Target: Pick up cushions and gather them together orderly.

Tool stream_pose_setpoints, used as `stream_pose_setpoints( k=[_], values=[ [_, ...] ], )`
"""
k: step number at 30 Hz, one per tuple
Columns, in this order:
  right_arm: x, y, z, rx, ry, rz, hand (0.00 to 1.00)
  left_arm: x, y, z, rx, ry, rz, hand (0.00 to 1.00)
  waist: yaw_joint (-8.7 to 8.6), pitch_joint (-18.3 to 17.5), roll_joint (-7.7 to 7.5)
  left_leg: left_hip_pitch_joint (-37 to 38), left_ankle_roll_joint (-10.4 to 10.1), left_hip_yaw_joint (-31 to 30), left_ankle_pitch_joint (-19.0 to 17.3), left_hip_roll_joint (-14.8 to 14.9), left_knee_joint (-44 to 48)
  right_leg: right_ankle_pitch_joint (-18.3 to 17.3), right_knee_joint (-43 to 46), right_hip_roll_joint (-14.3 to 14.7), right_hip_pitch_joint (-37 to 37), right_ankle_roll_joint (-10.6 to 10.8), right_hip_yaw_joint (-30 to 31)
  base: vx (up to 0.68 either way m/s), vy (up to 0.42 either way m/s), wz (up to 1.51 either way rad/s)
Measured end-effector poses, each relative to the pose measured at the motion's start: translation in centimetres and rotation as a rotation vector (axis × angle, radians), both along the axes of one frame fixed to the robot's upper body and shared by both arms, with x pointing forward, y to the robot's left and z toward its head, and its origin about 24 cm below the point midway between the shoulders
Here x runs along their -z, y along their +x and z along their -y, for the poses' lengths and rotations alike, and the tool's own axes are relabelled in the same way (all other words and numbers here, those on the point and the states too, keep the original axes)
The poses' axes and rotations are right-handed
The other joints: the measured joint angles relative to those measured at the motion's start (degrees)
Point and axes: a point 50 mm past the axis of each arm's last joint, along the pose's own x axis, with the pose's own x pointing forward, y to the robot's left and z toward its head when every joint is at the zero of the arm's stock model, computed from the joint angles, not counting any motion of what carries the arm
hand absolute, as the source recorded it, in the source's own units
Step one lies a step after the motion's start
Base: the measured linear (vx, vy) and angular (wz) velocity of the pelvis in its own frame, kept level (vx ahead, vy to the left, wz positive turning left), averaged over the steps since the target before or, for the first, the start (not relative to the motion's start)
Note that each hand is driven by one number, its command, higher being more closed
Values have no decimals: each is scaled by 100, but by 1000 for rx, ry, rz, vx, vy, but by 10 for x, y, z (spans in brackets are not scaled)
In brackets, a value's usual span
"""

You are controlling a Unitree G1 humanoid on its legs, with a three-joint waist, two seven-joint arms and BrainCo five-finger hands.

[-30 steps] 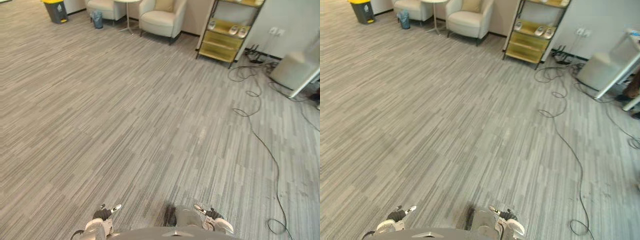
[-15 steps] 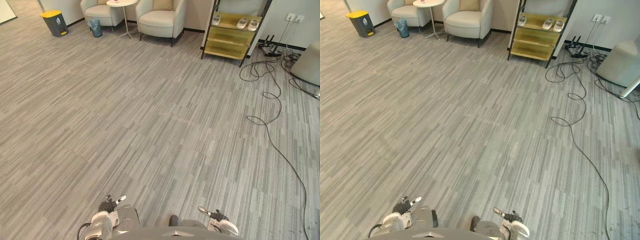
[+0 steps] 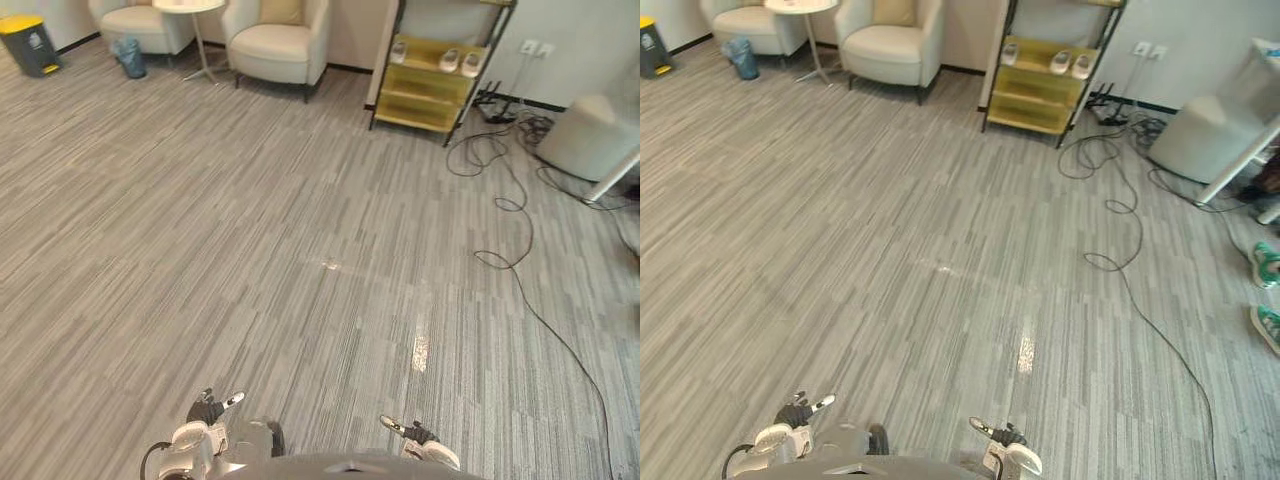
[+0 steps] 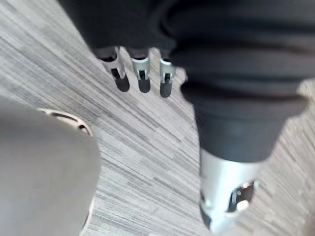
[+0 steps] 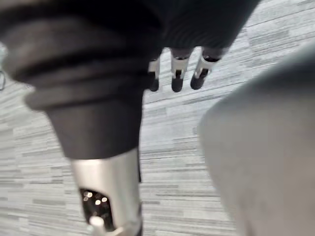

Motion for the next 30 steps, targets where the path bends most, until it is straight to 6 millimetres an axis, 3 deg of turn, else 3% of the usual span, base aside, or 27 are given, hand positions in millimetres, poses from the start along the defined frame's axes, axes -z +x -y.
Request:
stream_pose_setpoints(
  k=[2,4,5,7,9,11,12,13,14,15,18,19,20,22,23,26,28,29,30],
  values=[
    [0,1,1,-1,-4,2,0,2,-3,1,20,2,-17,0,-59,12,20,500,-13,50,8,39,-389,-248,-184,-19,-116,-133,-645,279,60,-11],
    [0,3,1,-1,-2,6,0,3,-4,1,33,4,-27,0,-141,14,24,783,-22,34,10,78,-656,-383,-1014,35,-304,-319,-1227,265,9,6],
    [-1,5,1,4,-1,7,0,3,-5,1,31,3,-30,0,-173,14,27,831,-81,9,-14,106,-752,-314,-1937,169,-464,-403,-1351,250,-54,7],
    [-1,7,4,19,-1,7,0,2,-2,1,26,3,-25,0,-168,64,77,929,-185,-23,-75,207,-808,158,-3373,478,-563,-539,-1299,345,-120,8],
    [-1,7,5,34,1,10,0,3,-3,1,20,1,-29,0,-210,117,99,1057,-380,-140,-203,290,-814,1044,-4673,639,-556,-501,-1165,313,-169,20],
    [-2,9,5,41,4,17,0,3,-3,0,-10,-4,-25,0,-223,192,64,1283,-537,-206,-375,310,-855,1285,-4894,574,-553,-546,-1037,260,-230,24],
    [-2,9,5,42,4,18,0,3,-4,-1,-24,-5,-26,0,-244,220,59,1441,-625,-310,-590,355,-866,1550,-4657,513,-555,-554,-1055,456,-476,32],
    [-3,11,9,41,-5,24,0,5,-8,0,-29,-11,-41,0,-285,213,136,1631,-671,-460,-783,548,-889,1650,-4132,671,-629,-652,-1130,399,-434,27],
    [-4,12,12,40,-13,27,0,7,-15,4,-32,-24,-64,0,-291,101,297,1697,-624,-512,-860,740,-880,1317,-3913,836,-630,-691,-1222,473,-381,8],
    [-4,11,17,35,-25,18,0,9,-18,10,-34,-40,-71,0,-230,-5,510,1631,-690,-782,-765,943,-575,1102,-3849,1077,-631,-786,-1246,366,-229,-13],
    [-3,9,18,48,-22,11,0,7,-11,13,-27,-54,-46,0,-190,17,585,727,-919,-1376,-395,1109,1284,956,-4063,1284,-425,-898,-1229,381,-281,-23],
    [-4,9,20,44,-27,8,0,7,-10,13,-24,-56,-42,0,-221,66,618,259,-1086,-1578,25,1198,2355,927,-4277,1387,-168,-942,-1196,397,-178,-15],
    [-4,8,23,30,-38,-1,0,6,-9,14,-22,-58,-38,0,-215,124,658,-51,-1139,-1588,188,1300,3238,910,-4476,1507,119,-988,-1125,401,-139,-24],
    [-1,0,26,18,-43,-45,0,4,-4,15,1,-49,-13,0,-110,164,734,-521,-981,-1148,48,1485,4457,826,-4788,1664,791,-1120,-842,415,-84,-62],
    [0,-2,26,25,-38,-54,0,4,-4,14,0,-48,-12,0,-104,164,728,-636,-940,-1040,20,1481,4502,801,-4867,1667,909,-1125,-761,412,-57,-71],
    [1,-1,24,29,-28,-57,0,1,0,13,4,-45,8,0,-19,164,729,-1193,-838,-684,-266,1381,3733,768,-5133,1615,1226,-1097,-394,331,54,-63],
    [1,-2,24,50,-23,-56,0,0,3,12,16,-38,20,0,37,199,679,-1226,-833,-529,-321,1211,2517,778,-5181,1459,1358,-935,-228,303,149,-49],
    [1,-4,25,68,-20,-56,0,-1,5,10,18,-32,27,0,28,230,616,-1238,-820,-516,-261,971,1499,691,-5190,1264,1448,-801,-163,327,215,-21],
    [1,-8,27,82,-25,-60,0,-1,5,11,19,-32,26,0,36,228,598,-1201,-845,-577,53,743,489,583,-5186,1100,1501,-641,-122,379,286,-15]
  ],
)
